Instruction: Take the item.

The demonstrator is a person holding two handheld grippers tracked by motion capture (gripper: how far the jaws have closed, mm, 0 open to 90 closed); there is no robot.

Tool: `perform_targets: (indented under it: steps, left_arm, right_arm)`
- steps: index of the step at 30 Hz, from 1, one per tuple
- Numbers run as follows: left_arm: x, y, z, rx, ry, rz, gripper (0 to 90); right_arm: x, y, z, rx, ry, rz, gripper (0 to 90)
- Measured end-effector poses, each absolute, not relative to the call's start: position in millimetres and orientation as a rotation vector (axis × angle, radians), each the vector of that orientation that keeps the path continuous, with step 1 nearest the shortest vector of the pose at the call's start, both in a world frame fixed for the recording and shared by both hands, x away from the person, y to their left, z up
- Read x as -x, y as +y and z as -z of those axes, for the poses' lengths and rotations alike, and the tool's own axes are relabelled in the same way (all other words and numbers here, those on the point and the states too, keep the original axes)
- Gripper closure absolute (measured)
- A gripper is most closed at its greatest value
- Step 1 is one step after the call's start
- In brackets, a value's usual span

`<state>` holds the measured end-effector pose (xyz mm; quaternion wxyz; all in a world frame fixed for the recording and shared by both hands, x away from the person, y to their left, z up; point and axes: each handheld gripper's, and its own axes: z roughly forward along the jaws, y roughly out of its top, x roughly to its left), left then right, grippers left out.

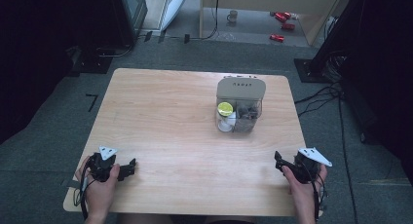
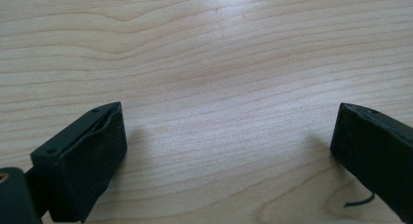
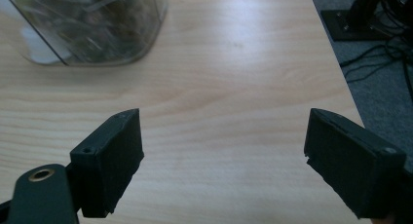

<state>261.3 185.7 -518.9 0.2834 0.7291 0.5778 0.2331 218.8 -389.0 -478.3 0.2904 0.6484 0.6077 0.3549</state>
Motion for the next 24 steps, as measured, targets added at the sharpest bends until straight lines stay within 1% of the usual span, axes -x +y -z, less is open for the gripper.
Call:
perform_targets:
  steps: [12, 24]
  left_arm:
    - [-262, 185, 519, -1.948, 1.549, -0.625, 0.0]
    - [-261, 184, 519, -1.941, 1.563, -0.631, 0.0]
  right_arm:
    - [-259, -360, 420, -1.653, 1.589, -1.045, 18.2]
    - [-298, -347, 402, -1.608, 1.610, -1.084, 22.2]
